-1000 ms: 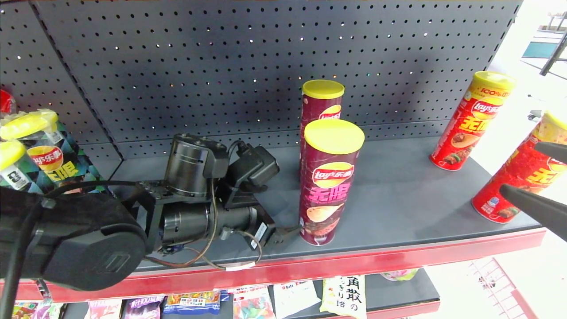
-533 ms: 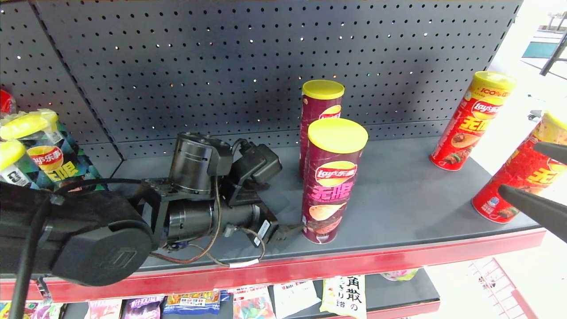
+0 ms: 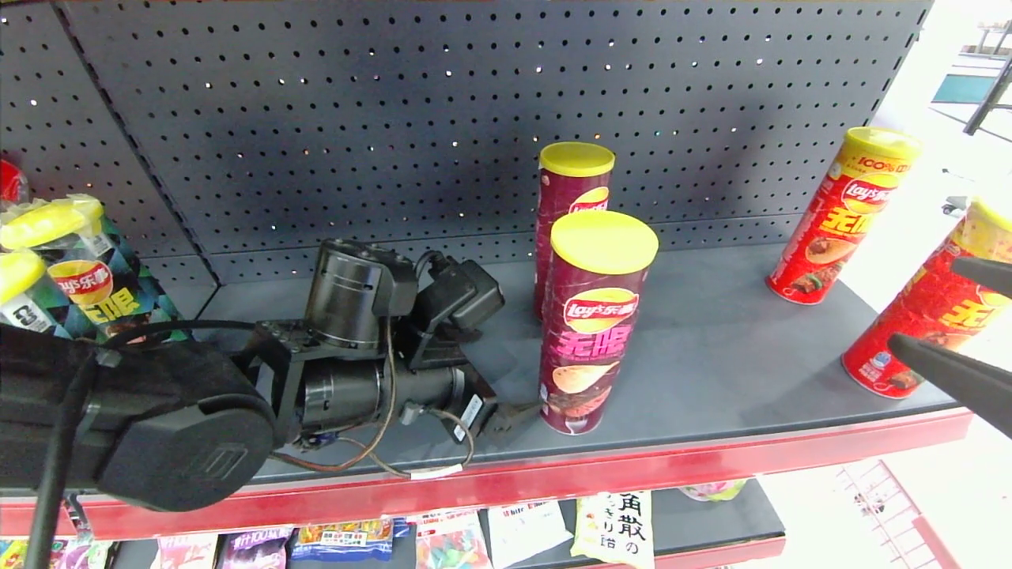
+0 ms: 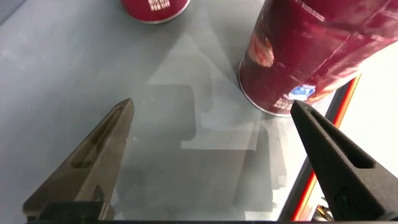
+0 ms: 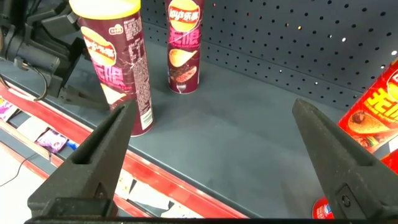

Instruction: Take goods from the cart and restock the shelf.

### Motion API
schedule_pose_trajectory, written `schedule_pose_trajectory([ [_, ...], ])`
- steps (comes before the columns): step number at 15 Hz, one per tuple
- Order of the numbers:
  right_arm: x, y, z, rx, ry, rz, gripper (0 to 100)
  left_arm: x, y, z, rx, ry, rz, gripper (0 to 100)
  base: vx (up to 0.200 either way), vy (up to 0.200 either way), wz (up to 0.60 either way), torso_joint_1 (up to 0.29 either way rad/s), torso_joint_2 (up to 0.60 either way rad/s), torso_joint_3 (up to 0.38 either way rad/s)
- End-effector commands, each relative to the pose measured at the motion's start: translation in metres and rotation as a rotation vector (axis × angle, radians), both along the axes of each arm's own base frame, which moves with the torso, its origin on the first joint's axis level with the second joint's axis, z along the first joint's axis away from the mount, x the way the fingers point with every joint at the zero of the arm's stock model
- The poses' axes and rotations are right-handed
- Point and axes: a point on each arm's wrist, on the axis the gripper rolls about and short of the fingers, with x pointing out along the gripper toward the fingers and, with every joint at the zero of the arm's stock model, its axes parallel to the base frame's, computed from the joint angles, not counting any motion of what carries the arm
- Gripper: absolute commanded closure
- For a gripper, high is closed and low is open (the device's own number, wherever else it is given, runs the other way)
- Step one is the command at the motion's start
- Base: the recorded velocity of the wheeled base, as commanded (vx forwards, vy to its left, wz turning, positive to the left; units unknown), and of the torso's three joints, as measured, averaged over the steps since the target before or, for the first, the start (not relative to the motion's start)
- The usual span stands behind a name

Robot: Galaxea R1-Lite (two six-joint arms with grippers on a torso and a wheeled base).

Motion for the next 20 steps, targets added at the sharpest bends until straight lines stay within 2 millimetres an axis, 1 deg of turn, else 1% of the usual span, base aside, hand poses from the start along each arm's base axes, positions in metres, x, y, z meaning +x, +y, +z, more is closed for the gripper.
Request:
schedule_pose_trajectory([
  [1, -0.001, 0.000, -0.002, -0.002, 0.004, 0.001, 0, -0.011, 0.005, 0.010, -0.015, -0.018, -0.011, 0, 0.000, 0.000, 0.00, 0.000, 0.00, 0.000],
  [4, -0.002, -0.001, -0.009, -0.011, 0.023, 0.001, 0, -0.033, 0.023, 0.016, -0.016, -0.026, 0.010, 0, 0.000, 0.000, 0.00, 0.000, 0.00, 0.000],
  [5, -0.006, -0.002, -0.014, -0.014, 0.029, 0.004, 0, -0.046, 0.034, 0.016, -0.013, -0.024, 0.011, 0, 0.000, 0.000, 0.00, 0.000, 0.00, 0.000],
  [6, -0.012, -0.005, -0.023, -0.017, 0.037, 0.004, 0, -0.071, 0.052, 0.012, -0.006, -0.016, 0.005, 0, 0.000, 0.000, 0.00, 0.000, 0.00, 0.000],
  [8, -0.024, -0.010, -0.029, -0.026, 0.059, 0.003, 0, -0.107, 0.081, 0.005, 0.022, 0.013, 0.000, 0, 0.000, 0.000, 0.00, 0.000, 0.00, 0.000],
  [9, -0.032, -0.013, -0.031, -0.033, 0.076, 0.001, 0, -0.119, 0.092, 0.004, 0.033, 0.025, 0.004, 0, 0.000, 0.000, 0.00, 0.000, 0.00, 0.000],
  [10, -0.032, -0.013, -0.031, -0.033, 0.076, 0.001, 0, -0.119, 0.092, 0.004, 0.033, 0.025, 0.004, 0, 0.000, 0.000, 0.00, 0.000, 0.00, 0.000],
  [11, -0.055, -0.023, -0.041, -0.046, 0.108, -0.005, 0, -0.150, 0.118, 0.008, 0.055, 0.054, 0.009, 0, 0.000, 0.000, 0.00, 0.000, 0.00, 0.000],
  [12, -0.062, -0.026, -0.043, -0.045, 0.107, -0.013, 0, -0.158, 0.126, 0.009, 0.061, 0.059, 0.012, 0, 0.000, 0.000, 0.00, 0.000, 0.00, 0.000],
  [14, -0.082, -0.035, -0.052, -0.051, 0.126, -0.072, 0, -0.184, 0.149, 0.011, 0.079, 0.072, 0.044, 0, 0.000, 0.000, 0.00, 0.000, 0.00, 0.000],
  [15, -0.095, -0.040, -0.057, -0.053, 0.132, -0.100, 0, -0.202, 0.166, 0.011, 0.057, 0.093, 0.111, 0, 0.000, 0.000, 0.00, 0.000, 0.00, 0.000],
  [17, -0.109, -0.045, -0.065, -0.053, 0.138, -0.193, 0, -0.229, 0.192, 0.009, 0.035, 0.096, 0.255, 0, 0.000, 0.000, 0.00, 0.000, 0.00, 0.000],
  [18, -0.114, -0.046, -0.070, -0.057, 0.151, -0.253, 0, -0.244, 0.206, 0.005, 0.021, 0.102, 0.357, 0, 0.000, 0.000, 0.00, 0.000, 0.00, 0.000],
  [19, -0.119, -0.047, -0.074, -0.055, 0.164, -0.316, 0, -0.258, 0.216, 0.003, 0.017, 0.110, 0.473, 0, 0.000, 0.000, 0.00, 0.000, 0.00, 0.000],
  [20, -0.123, -0.047, -0.078, -0.046, 0.181, -0.385, 0, -0.273, 0.221, 0.000, 0.006, 0.125, 0.606, 0, 0.000, 0.000, 0.00, 0.000, 0.00, 0.000],
])
